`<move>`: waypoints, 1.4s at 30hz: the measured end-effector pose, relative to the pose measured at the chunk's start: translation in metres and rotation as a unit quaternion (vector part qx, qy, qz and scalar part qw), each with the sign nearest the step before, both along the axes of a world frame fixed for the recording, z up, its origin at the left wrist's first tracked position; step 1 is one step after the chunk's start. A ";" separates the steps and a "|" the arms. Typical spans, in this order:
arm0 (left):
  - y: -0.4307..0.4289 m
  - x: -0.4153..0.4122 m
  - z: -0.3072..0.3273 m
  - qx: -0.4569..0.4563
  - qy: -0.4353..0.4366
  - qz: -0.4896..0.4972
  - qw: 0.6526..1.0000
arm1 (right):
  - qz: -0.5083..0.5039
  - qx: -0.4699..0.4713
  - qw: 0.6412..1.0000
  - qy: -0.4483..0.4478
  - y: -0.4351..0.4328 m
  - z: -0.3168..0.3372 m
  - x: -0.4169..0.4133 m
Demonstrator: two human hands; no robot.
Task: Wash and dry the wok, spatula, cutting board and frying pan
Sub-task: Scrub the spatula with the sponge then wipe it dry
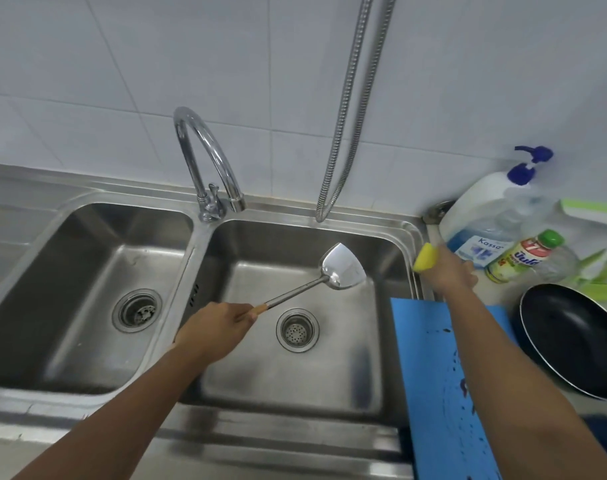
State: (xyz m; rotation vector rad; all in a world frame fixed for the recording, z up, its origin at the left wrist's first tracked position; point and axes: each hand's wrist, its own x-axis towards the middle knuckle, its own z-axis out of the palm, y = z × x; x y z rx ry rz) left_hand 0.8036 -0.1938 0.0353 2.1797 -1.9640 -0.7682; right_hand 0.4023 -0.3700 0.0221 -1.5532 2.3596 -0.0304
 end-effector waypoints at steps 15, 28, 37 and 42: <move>0.030 0.039 0.007 -0.034 0.010 0.037 0.999 | 0.113 -0.203 0.955 -0.183 0.045 0.023 0.153; 0.095 0.138 0.032 -0.006 -0.061 0.078 0.995 | 0.303 -0.130 0.944 -0.025 0.083 -0.028 0.253; 0.077 0.166 0.053 -0.001 -0.073 0.072 0.995 | 0.003 -0.130 0.951 -0.280 0.119 -0.017 0.289; 0.083 0.182 0.048 0.031 -0.082 0.048 0.995 | 0.141 -0.178 0.939 -0.256 0.119 -0.008 0.329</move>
